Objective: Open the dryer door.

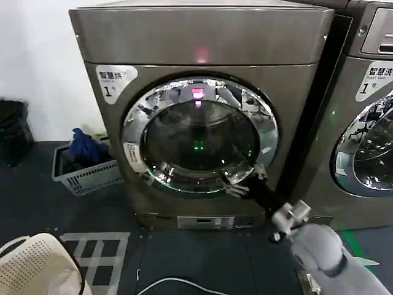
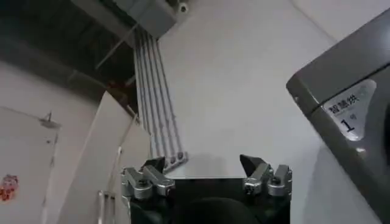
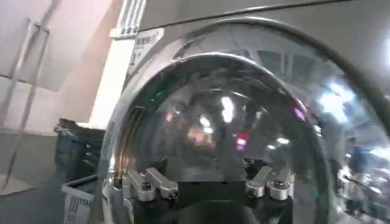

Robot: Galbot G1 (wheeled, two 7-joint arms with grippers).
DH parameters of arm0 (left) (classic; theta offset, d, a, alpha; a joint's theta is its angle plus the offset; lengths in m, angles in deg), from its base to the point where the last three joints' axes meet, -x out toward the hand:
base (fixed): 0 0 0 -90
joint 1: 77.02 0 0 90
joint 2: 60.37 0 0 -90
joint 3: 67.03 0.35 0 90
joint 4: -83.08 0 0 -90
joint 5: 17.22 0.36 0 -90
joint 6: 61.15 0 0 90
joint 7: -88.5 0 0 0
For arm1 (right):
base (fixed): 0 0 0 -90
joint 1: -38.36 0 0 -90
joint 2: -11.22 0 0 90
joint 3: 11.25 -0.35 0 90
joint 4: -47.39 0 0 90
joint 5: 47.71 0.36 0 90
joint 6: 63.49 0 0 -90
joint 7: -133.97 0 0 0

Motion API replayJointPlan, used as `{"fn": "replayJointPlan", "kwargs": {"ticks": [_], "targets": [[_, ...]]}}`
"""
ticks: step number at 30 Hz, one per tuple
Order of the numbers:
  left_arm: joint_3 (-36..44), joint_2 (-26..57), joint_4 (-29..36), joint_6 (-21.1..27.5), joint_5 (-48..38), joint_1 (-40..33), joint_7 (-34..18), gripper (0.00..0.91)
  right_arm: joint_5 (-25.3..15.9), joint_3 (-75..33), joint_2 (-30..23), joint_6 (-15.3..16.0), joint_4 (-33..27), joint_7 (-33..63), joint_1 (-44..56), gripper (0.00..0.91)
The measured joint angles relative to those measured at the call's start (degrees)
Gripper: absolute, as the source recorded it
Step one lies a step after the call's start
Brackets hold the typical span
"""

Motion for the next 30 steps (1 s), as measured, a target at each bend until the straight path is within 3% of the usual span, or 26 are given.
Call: {"fn": "replayJointPlan", "kwargs": {"ticks": [18,30], "targets": [[1.13,-2.75,1.27,-0.99,1.85,0.80,0.40,0.907,-0.08,17.06,-6.42,-1.17,-12.78,-0.92,-18.40,0.907],[1.13,-3.60,1.51,-2.30,3.35,1.77,-0.04,0.907,-0.49,22.15,-11.35,-1.70,-18.99,-1.40,-24.04,0.907]]}}
